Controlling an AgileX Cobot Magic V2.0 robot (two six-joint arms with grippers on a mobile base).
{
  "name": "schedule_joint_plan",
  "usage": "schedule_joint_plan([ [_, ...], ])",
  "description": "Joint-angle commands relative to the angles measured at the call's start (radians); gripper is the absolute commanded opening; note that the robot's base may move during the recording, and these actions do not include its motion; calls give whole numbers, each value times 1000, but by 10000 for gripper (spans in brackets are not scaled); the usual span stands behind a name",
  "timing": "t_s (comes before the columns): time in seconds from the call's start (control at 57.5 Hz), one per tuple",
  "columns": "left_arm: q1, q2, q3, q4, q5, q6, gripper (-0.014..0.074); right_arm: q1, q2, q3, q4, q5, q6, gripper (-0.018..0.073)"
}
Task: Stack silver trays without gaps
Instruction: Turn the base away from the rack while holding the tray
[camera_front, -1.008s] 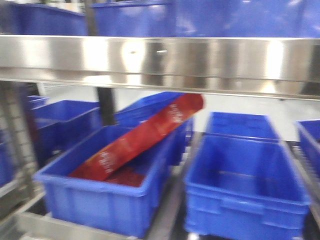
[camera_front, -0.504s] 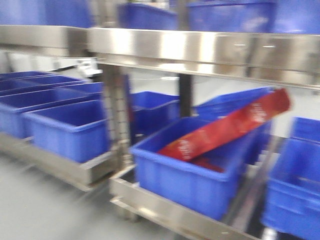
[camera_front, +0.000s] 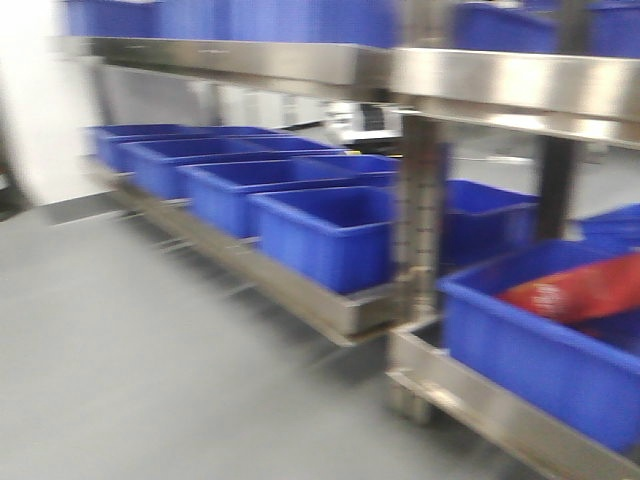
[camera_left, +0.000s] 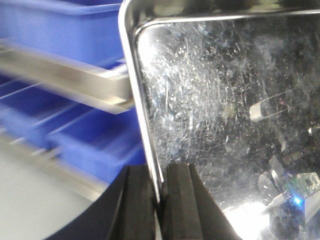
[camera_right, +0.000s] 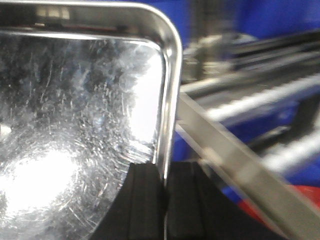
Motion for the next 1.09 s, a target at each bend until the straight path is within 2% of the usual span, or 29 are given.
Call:
schedule_joint_plan([
  [0.0, -5, -19, -11, 2, -36, 16, -18, 2, -13, -15, 11, -58, -11, -87],
  [1.077, -5, -19, -11, 2, -36, 16, -18, 2, -13, -15, 11, -58, -11, -87],
])
